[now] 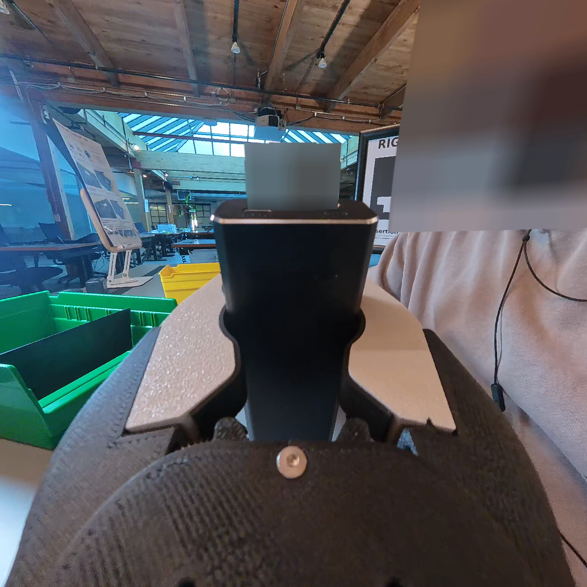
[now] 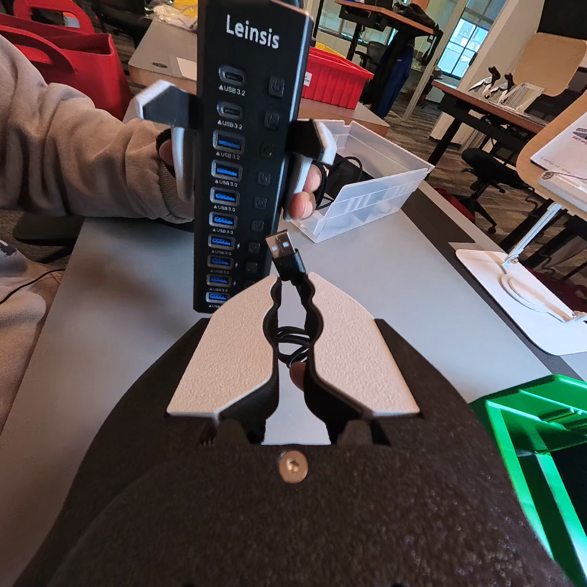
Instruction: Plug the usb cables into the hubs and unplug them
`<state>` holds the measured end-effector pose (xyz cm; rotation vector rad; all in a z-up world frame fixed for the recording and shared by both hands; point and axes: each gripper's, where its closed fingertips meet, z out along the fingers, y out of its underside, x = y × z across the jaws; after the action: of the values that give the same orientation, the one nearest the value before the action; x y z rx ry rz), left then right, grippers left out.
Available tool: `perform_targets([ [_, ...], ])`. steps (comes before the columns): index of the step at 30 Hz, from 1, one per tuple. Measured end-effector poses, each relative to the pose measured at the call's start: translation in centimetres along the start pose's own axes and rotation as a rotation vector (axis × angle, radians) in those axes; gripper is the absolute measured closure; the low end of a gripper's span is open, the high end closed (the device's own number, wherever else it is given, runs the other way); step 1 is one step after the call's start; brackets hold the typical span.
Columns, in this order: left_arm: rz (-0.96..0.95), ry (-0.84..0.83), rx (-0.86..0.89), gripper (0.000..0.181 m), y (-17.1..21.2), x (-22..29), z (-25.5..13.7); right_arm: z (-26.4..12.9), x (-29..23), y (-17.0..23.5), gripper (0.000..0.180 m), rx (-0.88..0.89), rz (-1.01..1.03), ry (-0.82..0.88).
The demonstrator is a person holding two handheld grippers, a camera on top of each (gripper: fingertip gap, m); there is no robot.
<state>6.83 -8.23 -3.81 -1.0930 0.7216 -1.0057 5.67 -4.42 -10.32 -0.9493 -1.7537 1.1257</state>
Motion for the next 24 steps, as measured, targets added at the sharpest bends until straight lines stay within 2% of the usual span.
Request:
perform_targets([
  [13,0.024,-0.034,-0.065,0.109,1.2,-0.5,0.3,-0.1,0.0,0.1,0.168,0.013,0.01,-0.015],
  [21,0.089,-0.109,-0.184,0.109,3.2,-1.5,0.6,0.1,-0.1,0.5,0.168,-0.023,0.022,-0.015],
  [24,0.204,-0.194,-0.32,0.109,4.6,-2.7,0.4,0.4,-0.1,1.4,0.169,-0.089,0.055,-0.01],
])
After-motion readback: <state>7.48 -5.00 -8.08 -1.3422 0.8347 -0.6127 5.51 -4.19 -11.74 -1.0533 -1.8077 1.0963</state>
